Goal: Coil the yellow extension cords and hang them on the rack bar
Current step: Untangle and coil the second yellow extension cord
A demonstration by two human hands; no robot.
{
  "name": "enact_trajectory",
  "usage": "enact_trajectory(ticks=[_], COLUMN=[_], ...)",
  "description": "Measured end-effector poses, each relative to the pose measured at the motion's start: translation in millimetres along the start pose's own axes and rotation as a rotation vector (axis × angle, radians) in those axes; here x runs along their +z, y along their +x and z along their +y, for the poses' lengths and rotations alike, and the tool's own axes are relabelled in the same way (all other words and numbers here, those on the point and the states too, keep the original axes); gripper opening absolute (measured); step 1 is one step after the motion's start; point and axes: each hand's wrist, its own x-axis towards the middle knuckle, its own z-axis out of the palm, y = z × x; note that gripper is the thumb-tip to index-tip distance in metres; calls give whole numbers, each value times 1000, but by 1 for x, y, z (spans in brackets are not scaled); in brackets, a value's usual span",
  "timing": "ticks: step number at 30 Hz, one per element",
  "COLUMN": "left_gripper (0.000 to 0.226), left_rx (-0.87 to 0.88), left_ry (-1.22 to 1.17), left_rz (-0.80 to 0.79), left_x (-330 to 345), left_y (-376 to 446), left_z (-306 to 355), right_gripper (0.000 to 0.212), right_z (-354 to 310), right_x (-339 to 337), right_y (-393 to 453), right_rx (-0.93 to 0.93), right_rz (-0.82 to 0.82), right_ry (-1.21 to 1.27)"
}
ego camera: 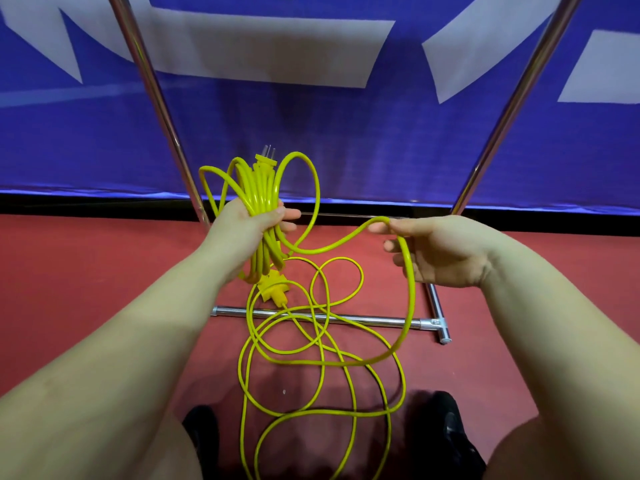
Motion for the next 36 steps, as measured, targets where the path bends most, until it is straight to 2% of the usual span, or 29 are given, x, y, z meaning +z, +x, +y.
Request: enact_trajectory(ticks=[5, 13, 18, 21, 23, 28, 30, 33, 34, 36], left_gripper=[7, 13, 10, 9, 9, 12, 14, 14, 13, 12], left_rx=[-56, -133, -179, -197, -243, -285, -297, -297, -291, -275], left_ry=[-5, 4, -46, -33, -122, -369, -408, -436, -443, -461], left_rz=[-88, -425, -463, -416, -327, -20, 22, 66, 89, 136], left_x=[5, 36, 38, 35, 32, 26, 25, 23, 21, 17], left_y=[-5, -27, -27, -24, -21, -9, -6, -5, -3, -1], left_z=[2, 3, 3, 2, 1, -2, -2, -2, -3, -3], right_gripper=[16, 18, 19, 29, 35, 63, 54, 33, 31, 30], right_z=[-1, 4, 11, 11, 12, 30, 40, 48, 48, 48], right_x=[11, 34, 43, 46, 51, 67, 75, 79, 79, 76], right_y=[7, 39, 51, 50, 46, 40, 42, 47, 48, 46], right_rx=[17, -83, -133, -127, -163, -428, -489, -587, -556, -405], right_rz=[24, 260, 313, 299, 286, 312, 277, 248, 189, -57], right_ry=[89, 527, 570, 395, 161, -780, -1014, -1093, -1019, -716])
